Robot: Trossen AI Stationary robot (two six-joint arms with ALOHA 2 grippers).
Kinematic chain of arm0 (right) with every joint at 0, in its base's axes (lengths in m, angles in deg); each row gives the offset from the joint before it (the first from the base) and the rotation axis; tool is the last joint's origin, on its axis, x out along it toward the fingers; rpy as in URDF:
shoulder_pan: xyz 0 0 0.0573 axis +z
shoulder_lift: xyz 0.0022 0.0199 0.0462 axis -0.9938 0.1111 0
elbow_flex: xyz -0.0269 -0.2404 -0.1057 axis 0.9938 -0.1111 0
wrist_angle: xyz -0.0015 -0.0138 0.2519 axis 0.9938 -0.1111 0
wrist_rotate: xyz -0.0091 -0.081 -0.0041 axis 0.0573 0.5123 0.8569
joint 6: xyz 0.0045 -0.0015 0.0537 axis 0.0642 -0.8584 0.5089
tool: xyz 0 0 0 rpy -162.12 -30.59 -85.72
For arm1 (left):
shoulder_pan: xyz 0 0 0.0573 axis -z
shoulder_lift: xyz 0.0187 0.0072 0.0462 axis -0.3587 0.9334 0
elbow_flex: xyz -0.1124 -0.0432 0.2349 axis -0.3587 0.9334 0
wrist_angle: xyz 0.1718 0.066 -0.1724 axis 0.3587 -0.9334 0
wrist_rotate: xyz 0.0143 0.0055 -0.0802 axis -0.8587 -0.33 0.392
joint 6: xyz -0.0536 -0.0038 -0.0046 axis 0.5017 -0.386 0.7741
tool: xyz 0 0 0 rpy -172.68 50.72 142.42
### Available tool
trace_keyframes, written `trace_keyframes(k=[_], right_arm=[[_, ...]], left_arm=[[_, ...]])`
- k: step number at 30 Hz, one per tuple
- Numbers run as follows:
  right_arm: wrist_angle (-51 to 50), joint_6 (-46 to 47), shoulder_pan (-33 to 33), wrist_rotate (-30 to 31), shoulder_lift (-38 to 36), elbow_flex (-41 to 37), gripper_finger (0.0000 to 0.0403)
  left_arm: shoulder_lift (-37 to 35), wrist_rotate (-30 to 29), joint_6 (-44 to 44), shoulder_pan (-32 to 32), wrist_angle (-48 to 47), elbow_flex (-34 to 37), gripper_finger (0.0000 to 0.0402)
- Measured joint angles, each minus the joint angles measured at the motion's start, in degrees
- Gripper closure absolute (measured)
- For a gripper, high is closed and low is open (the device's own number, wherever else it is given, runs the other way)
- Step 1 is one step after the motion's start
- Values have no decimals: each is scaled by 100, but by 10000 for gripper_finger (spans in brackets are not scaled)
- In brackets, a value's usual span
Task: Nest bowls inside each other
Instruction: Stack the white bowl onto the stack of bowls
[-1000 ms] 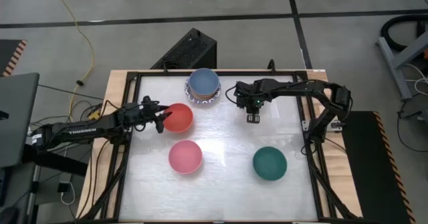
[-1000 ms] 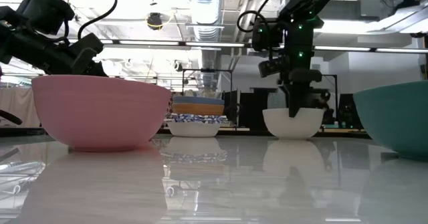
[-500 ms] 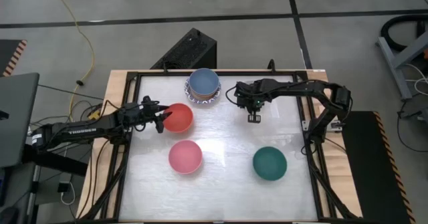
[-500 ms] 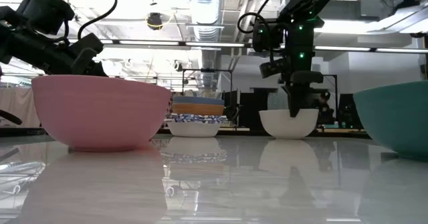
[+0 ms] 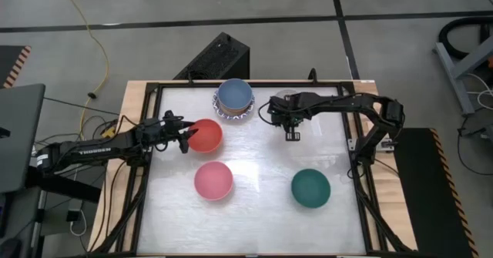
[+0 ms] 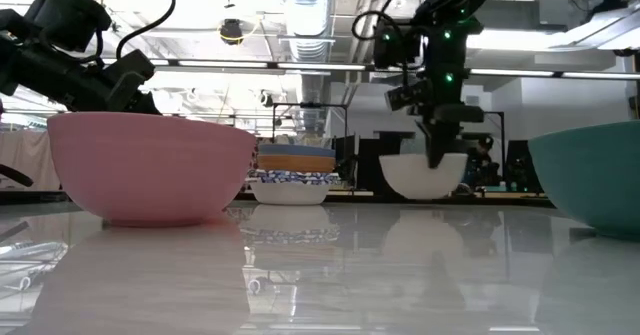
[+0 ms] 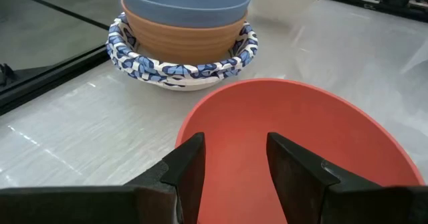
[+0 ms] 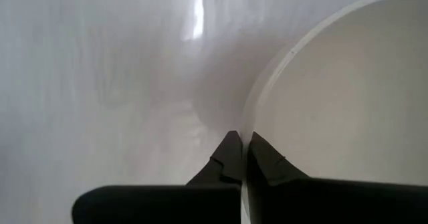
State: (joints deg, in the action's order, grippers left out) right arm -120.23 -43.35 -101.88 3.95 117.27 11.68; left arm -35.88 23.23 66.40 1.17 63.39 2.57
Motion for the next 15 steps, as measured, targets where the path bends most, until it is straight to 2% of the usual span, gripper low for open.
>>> trace_keyframes(k=[15], right_arm=[[120, -945, -181, 27, 0, 1575, 392]], left_arm=[[0, 0, 2, -2, -2, 0, 253]])
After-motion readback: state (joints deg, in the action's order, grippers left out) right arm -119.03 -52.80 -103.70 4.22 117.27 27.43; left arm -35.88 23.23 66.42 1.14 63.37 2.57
